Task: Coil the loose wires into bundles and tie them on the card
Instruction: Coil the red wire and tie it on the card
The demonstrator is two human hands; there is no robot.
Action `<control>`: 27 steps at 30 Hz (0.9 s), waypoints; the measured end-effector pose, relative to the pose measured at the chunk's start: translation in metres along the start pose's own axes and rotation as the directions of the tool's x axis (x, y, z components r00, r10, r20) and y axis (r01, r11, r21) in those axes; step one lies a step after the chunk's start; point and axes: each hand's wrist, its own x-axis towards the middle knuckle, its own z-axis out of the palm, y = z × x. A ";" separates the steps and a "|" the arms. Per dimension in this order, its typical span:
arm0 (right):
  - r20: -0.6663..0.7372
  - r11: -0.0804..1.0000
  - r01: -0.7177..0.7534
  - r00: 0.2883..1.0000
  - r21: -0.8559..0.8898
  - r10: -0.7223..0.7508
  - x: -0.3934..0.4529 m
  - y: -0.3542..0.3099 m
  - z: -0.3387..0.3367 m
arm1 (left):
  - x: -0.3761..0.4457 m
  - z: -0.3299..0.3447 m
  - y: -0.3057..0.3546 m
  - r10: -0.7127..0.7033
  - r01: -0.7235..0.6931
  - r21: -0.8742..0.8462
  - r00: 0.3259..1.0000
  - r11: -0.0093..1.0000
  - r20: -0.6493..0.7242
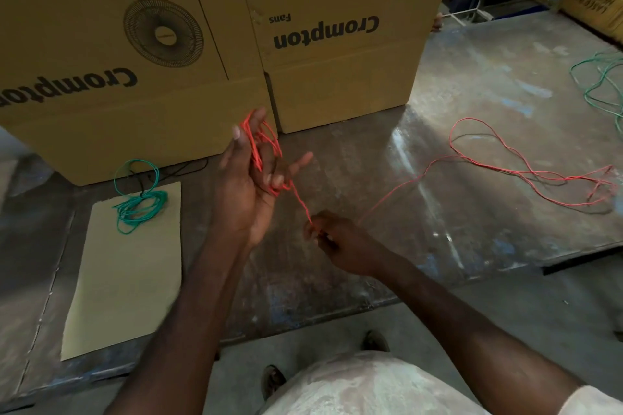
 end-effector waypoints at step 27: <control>-0.118 0.976 -0.073 0.992 -0.204 0.050 -0.011 0.006 -0.068 | -0.021 -0.093 -0.087 -0.193 -0.165 0.986 0.968 -0.017 0.158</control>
